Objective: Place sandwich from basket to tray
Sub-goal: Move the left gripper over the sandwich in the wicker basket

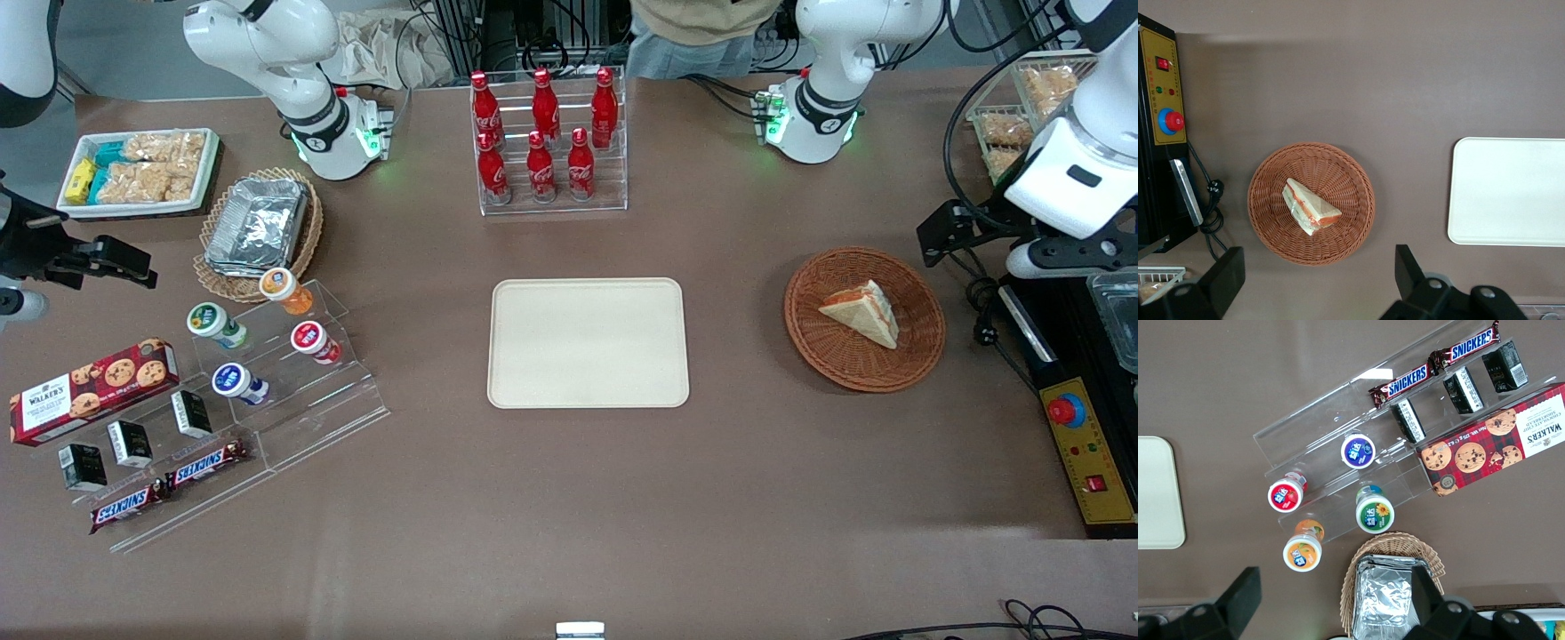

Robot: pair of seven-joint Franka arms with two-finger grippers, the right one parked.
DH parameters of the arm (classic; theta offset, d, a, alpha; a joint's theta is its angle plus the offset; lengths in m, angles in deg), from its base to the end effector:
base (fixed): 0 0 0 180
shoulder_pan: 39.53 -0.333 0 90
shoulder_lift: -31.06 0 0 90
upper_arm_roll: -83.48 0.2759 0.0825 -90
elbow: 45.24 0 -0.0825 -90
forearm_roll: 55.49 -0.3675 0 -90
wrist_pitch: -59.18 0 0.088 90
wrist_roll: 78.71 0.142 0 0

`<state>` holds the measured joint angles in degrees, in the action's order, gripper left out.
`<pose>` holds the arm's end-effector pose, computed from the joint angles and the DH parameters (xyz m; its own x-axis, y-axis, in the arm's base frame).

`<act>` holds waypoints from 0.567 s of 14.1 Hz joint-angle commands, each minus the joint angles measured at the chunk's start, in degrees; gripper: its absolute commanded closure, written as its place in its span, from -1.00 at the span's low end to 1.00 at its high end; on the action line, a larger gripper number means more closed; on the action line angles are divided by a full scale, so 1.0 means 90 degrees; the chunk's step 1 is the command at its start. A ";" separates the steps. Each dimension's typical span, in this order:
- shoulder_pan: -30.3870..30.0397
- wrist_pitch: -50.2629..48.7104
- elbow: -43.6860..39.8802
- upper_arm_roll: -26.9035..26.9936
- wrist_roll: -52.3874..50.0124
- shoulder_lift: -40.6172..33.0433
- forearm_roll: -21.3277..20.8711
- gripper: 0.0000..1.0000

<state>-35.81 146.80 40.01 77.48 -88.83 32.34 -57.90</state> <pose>0.5345 -0.0848 0.5715 0.9996 0.0087 0.0258 0.0096 -0.9993 -0.0357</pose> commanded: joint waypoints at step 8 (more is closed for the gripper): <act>0.0036 -0.0274 0.0816 0.0002 -0.2202 -0.0549 0.0024 -1.00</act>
<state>-35.59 143.69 41.18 77.45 -101.92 31.83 -57.70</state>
